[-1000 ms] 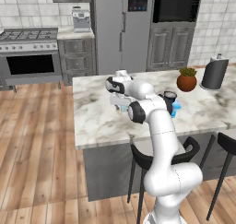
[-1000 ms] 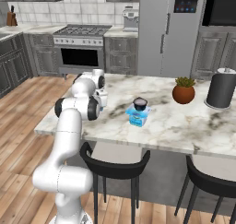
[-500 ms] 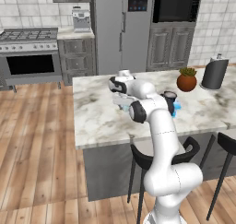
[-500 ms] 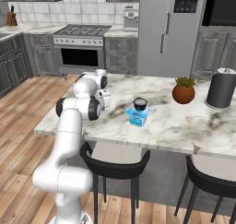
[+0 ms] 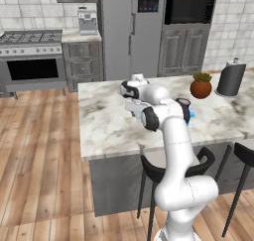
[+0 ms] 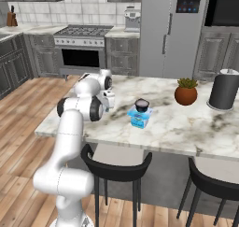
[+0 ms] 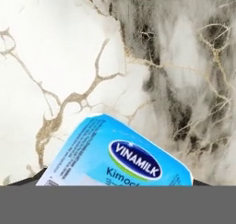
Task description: Stack the yogurt containers by placing the smaller containers on top of the larger containers.
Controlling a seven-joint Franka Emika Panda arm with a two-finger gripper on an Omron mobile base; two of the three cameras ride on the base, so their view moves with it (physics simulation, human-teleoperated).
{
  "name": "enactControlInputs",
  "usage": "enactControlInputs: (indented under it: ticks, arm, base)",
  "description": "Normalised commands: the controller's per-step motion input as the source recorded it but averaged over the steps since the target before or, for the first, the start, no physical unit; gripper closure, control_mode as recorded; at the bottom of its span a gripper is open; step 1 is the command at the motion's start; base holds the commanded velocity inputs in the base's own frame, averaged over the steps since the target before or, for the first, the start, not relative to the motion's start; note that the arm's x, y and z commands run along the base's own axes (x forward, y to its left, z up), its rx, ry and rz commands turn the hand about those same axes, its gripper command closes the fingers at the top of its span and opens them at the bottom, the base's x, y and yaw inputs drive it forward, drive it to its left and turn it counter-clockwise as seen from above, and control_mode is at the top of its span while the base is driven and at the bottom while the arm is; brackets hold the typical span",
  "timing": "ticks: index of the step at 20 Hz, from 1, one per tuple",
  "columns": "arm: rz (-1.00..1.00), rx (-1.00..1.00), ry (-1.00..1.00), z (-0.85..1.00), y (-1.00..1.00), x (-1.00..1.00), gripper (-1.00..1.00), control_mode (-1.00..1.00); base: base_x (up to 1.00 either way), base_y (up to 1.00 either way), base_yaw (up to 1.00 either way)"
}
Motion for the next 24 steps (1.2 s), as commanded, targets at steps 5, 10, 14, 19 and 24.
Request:
enactControlInputs:
  ticks: [5,10,14,19,24]
  arm:
    - [0.00,0.00,-0.33,0.57,0.00,-0.19,1.00,-1.00]
    - [0.00,0.00,-0.46,0.70,0.00,-0.41,1.00,-1.00]
    - [0.00,0.00,-0.45,0.36,-0.03,-0.71,1.00,-1.00]
    - [0.00,0.00,-0.40,0.32,-0.19,-0.65,1.00,-1.00]
    - [0.00,0.00,-0.17,0.38,-0.35,-0.37,1.00,-1.00]
  base:
    - [0.00,0.00,0.00]
    - [0.00,0.00,0.00]
    - [0.00,0.00,0.00]
    - [0.00,0.00,0.00]
    - [0.00,0.00,0.00]
